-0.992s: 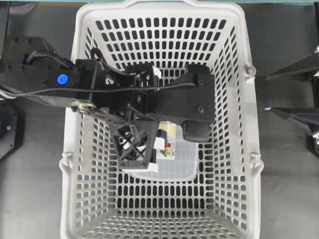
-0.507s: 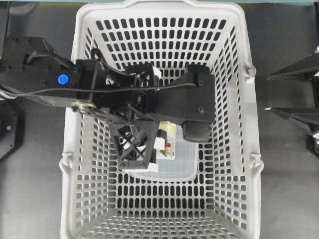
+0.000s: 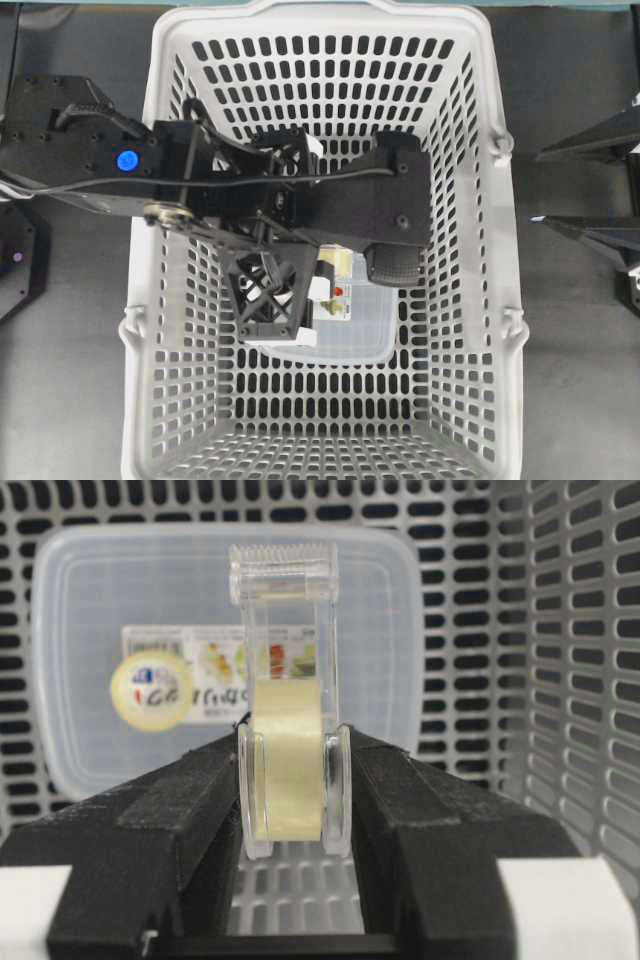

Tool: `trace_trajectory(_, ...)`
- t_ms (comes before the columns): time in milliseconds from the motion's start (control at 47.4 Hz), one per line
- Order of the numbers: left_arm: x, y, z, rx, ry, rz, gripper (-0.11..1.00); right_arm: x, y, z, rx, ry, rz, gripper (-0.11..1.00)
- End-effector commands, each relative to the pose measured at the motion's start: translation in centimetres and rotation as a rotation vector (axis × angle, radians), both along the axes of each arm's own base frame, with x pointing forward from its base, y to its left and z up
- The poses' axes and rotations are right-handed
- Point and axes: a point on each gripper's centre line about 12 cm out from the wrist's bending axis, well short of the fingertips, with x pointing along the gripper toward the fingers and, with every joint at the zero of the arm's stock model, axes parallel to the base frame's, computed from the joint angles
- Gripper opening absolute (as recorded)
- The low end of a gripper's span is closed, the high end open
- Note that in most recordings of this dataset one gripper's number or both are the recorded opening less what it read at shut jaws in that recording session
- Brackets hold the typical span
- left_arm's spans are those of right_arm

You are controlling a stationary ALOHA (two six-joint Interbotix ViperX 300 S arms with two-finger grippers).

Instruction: Pick up the tape dispenser from the shopping basket with the left arm.

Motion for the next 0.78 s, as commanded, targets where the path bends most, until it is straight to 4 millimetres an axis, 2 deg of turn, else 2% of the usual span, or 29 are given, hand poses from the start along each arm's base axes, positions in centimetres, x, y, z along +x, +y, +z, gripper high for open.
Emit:
trace_trajectory(0, -0.34, -0.06, 1.08, -0.001, -0.031, -0.003, 0.28, 0.07, 0.0, 0.38, 0.003, -0.014, 0.0, 0.73)
trace_trajectory(760, -0.39, -0.37, 1.07, 0.001, -0.029, -0.01, 0.28, 0.06, -0.04, 0.31, 0.004, -0.012, -0.002, 0.73)
